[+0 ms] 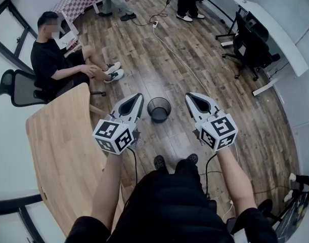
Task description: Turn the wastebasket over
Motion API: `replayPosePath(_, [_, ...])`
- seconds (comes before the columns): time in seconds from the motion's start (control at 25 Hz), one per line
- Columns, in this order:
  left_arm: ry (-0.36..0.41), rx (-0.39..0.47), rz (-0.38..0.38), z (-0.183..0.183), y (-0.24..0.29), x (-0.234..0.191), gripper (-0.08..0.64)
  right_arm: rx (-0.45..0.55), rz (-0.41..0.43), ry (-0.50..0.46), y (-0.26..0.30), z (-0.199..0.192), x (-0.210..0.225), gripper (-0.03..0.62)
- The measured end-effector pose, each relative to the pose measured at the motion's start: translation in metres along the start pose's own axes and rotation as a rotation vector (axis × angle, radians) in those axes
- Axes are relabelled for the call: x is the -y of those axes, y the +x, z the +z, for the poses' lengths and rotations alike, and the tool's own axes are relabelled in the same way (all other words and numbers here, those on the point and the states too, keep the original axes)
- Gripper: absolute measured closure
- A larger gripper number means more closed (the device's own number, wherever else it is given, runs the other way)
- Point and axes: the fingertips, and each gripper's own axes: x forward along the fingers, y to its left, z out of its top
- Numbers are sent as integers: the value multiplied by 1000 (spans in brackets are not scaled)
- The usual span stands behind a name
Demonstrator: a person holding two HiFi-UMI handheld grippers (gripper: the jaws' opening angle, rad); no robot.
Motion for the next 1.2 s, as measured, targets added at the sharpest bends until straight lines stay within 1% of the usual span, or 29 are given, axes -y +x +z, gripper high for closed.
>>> replayPosePath(0.24, [10,19,-9,8,-1,-2,543,20,-8,11,5,10,2,560])
replayPosePath(0.36, [9,17,-14,9,-1,-4,543,22,-9,37,6,8,1,560])
replayPosePath(0.52, [9,14,-23,9,2,-6,543,15,-7,29,11,5,-3,560])
replayPosePath(0.76, [-5,9,-32,3,5,-10,543,48,-31,83,12,8,8,558])
replayPosePath(1.0, [-25,4,-31,-2,4,-23,543,28,-58,94,17,0,12,558])
replayPosePath(1.2, [-48,3,-24,-9,5,-28,543,-7,-55,109,20,-12,11,558])
